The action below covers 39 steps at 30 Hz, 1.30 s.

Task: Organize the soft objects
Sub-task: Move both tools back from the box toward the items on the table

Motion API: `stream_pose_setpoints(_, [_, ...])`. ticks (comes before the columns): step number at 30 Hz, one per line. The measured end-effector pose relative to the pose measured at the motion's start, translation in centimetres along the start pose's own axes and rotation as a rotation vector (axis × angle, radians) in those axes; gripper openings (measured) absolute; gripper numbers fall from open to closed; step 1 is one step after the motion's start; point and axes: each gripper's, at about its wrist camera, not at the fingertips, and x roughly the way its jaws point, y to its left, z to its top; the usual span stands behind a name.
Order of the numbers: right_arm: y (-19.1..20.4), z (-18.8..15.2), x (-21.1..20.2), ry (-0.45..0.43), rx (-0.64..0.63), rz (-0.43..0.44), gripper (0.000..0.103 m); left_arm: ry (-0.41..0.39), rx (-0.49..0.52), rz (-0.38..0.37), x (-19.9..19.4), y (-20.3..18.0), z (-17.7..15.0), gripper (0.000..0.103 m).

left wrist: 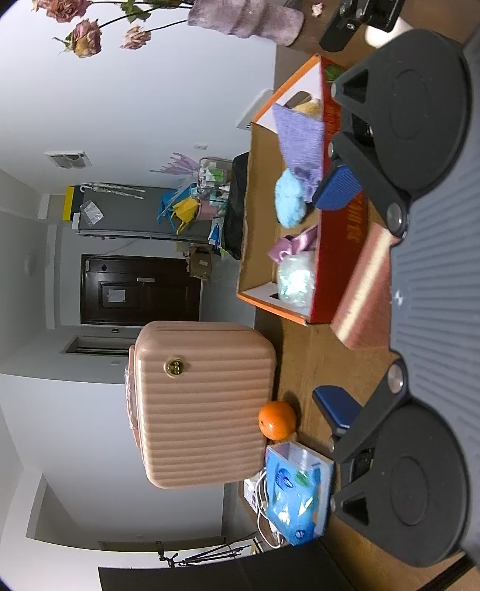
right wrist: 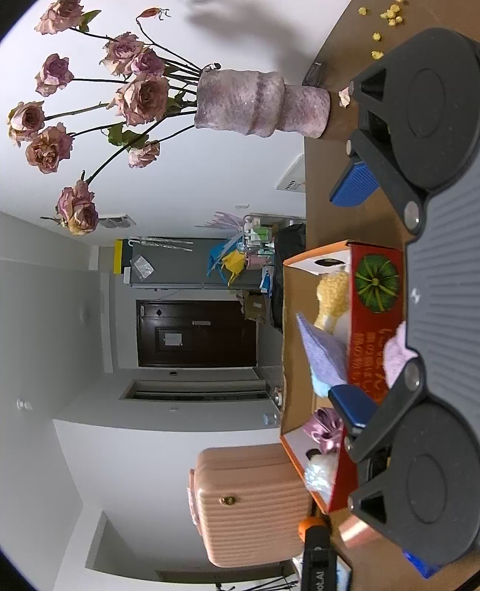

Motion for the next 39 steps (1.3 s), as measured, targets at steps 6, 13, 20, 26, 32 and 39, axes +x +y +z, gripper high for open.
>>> stream_pose_setpoints(6, [0.2,-1.0,-2.3,0.009,-0.021,0.008,0.103,0.01,0.022,-0.003,-1.9,0.7,-1.2,0.103])
stream_pose_setpoints(13, [-0.1,-2.2,-4.6,0.021,-0.032,0.011,0.103,0.02,0.026,-0.021,-4.2,2.0,-2.6,0.103])
stream_pose_setpoints(20, [-0.3,-3.2,-6.5,0.036,-0.043,0.008,0.103,0.04,0.033,-0.047,-6.2,3.2,-4.4,0.103])
stream_pose_setpoints(26, [-0.7,-3.9,-7.9,0.049,-0.04,0.001,0.103,0.069,0.028,-0.067,-7.5,4.3,-5.7,0.103])
stream_pose_setpoints(32, [-1.0,-4.1,-8.4,0.049,-0.039,-0.001,0.103,0.081,0.028,-0.076,-8.0,4.7,-6.3,0.103])
stream_pose_setpoints(39, [-0.9,-4.1,-8.3,0.057,-0.045,-0.002,0.103,0.1,0.031,-0.08,-7.8,4.7,-6.2,0.103])
